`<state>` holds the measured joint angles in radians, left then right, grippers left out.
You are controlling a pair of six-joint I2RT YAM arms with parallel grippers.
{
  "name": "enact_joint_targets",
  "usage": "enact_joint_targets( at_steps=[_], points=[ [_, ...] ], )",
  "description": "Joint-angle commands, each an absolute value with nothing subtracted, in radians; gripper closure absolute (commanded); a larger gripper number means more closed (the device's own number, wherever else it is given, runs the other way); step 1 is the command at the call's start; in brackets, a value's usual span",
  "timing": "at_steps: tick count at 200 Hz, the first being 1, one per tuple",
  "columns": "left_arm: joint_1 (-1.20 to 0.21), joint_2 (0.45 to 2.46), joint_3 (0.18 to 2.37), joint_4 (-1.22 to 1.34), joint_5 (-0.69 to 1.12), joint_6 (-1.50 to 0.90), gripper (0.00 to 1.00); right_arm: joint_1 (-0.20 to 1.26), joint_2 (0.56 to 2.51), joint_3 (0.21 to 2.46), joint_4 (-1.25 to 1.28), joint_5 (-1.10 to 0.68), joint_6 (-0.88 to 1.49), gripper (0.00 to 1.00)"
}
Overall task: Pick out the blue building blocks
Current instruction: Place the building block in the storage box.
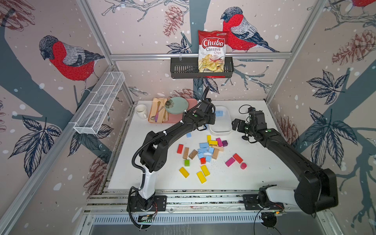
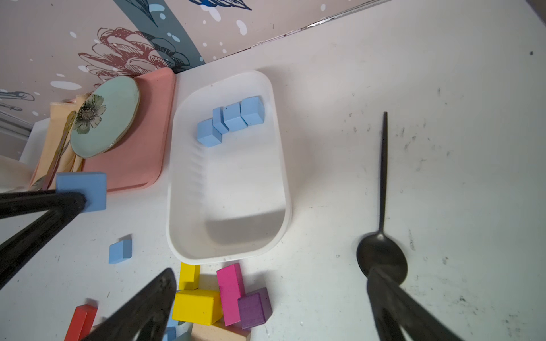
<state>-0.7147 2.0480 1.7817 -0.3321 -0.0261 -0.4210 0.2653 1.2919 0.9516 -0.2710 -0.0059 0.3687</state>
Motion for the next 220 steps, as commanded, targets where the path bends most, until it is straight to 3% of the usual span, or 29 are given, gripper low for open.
enact_joint_targets(
  at_steps=[1,80,192,220],
  points=[
    [-0.721,2.110,1.874,-0.379,-0.019,-0.478,1.00,0.243,1.269,0.937,-0.239,-0.009,0.387,0.00],
    [-0.724,2.408,2.222,-0.509,-0.087,-0.462,1.00,0.192,1.258,0.899,-0.232,-0.046,0.385,0.00],
    [-0.724,2.551,2.300,-0.517,-0.221,-0.534,1.00,0.167,1.258,0.875,-0.218,-0.077,0.381,0.00],
    [-0.725,2.565,2.298,-0.506,-0.215,-0.535,0.94,0.160,1.257,0.869,-0.217,-0.081,0.378,0.00]
  ],
)
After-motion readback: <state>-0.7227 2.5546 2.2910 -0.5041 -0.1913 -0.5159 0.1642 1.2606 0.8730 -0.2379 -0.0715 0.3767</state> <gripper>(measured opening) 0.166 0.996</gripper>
